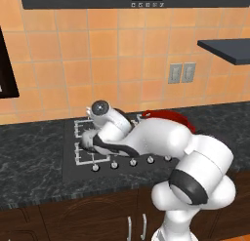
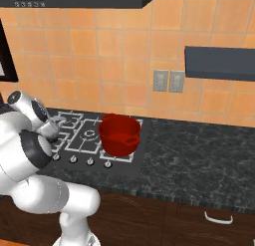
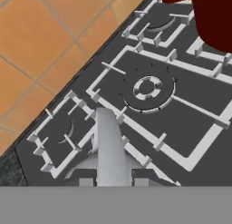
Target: Pick the kettle from the counter and place it on a stove burner. Then turn the burner on.
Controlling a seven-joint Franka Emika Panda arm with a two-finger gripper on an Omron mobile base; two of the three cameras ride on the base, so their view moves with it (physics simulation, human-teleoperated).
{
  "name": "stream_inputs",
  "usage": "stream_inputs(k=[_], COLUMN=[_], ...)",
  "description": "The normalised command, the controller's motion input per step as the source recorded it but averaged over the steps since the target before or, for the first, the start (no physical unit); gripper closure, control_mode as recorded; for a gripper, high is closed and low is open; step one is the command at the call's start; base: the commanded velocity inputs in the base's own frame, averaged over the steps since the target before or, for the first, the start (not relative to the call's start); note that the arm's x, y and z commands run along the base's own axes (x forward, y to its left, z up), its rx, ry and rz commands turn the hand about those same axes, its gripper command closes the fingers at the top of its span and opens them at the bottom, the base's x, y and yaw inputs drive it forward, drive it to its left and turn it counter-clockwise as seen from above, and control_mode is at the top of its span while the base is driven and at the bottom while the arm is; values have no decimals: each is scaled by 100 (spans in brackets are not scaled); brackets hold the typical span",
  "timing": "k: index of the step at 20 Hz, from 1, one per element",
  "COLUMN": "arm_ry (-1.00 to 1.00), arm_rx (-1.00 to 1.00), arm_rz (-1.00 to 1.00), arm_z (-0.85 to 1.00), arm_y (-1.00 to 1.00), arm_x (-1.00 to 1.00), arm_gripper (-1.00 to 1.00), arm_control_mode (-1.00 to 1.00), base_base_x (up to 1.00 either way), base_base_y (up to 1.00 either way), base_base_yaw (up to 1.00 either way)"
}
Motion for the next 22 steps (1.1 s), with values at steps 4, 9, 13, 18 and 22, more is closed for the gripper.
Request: stream_inputs(k=[4, 9, 13, 18, 22], arm_ry=[0, 0, 0, 0, 1], arm_rx=[-3, -13, -14, -13, -13], arm_rz=[0, 0, 0, -2, -2], arm_z=[-20, 8, 47, 52, 14], arm_y=[-19, 19, 26, 27, 41], arm_x=[0, 0, 0, 0, 0], arm_gripper=[100, 100, 100, 100, 100], arm_control_mode=[-100, -100, -100, -100, -100], base_base_x=[0, 0, 0, 0, 0], base_base_y=[0, 0, 0, 0, 0], base_base_yaw=[0, 0, 0, 0, 0])
